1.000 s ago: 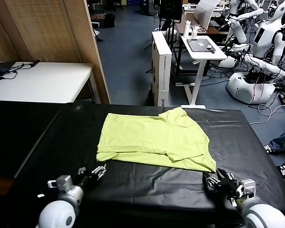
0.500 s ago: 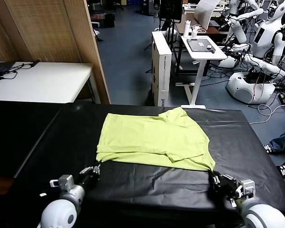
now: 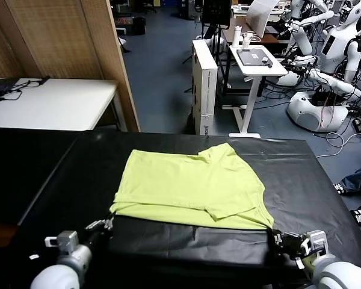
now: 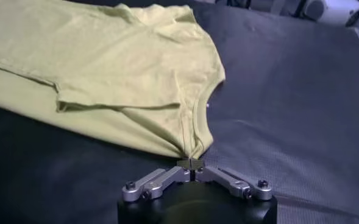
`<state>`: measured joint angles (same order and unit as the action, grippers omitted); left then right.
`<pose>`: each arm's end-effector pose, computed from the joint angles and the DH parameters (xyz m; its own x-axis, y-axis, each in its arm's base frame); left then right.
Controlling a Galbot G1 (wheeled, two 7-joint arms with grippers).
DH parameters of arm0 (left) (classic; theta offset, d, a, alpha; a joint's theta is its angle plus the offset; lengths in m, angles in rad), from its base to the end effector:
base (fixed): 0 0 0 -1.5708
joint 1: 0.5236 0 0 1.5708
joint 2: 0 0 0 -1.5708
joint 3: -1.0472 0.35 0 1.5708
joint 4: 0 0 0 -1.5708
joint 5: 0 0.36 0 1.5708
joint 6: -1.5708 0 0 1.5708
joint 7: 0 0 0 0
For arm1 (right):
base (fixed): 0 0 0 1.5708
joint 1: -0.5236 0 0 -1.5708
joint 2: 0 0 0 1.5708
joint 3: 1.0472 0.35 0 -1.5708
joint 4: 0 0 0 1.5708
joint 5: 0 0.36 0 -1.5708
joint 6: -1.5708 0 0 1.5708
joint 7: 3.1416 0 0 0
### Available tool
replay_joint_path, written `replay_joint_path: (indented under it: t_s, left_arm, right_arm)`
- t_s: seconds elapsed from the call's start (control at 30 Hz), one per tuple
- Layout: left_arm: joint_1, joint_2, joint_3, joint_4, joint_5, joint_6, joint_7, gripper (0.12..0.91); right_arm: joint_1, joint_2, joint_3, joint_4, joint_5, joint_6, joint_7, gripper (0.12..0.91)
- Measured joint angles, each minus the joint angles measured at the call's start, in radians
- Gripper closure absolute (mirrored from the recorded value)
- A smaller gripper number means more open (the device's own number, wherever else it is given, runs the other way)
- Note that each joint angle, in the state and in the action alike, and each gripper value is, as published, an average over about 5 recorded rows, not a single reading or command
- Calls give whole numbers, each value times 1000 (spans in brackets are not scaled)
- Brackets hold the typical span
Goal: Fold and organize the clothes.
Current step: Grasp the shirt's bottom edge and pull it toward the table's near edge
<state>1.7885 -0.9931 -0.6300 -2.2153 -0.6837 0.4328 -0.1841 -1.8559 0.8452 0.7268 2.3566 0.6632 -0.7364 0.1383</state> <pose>0.1467 0.0986 -0.2635 -0.8255 0.1148 0.5526 0.0813 0.9931 -0.0848 0.1451 -0.1017 -0.2060 -0.6825 -0.1359 0.7182 -0.2704 0.9598 -0.0753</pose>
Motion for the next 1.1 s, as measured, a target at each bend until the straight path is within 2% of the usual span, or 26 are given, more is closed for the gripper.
replay_joint_path:
  t_s: [0.23,0.33,0.53,0.6,0.7,0.83,0.93,1.0,1.1]
  left_arm:
    - [38,1,-27,-17,-1,4,-4,878]
    - [51,-1,-34,-31,-8,15,-15,878]
    - [75,-10,-53,-66,-30,49,-49,876]
    - [79,-14,-59,-79,-40,63,-60,840]
    - [81,-19,-72,-102,-63,80,-69,693]
    - [58,-19,-108,-126,-125,89,-68,428]
    - [-6,-11,-129,-118,-163,83,-61,232]
    - [-78,-10,-126,-92,-171,82,-53,159]
    - [-210,-10,-95,-31,-169,93,-38,128]
  right_arm:
    - [-53,14,3,28,-4,0,3,857]
    - [-77,19,6,45,-9,0,5,728]
    - [-124,22,34,95,1,0,7,352]
    - [-126,18,55,113,24,0,8,232]
    - [-102,8,94,126,86,0,10,139]
    - [1,-7,117,96,153,0,7,120]
    - [131,-14,84,31,167,0,3,119]
    - [242,-18,38,-32,170,0,3,118]
    - [422,-21,-57,-141,173,0,-6,118]
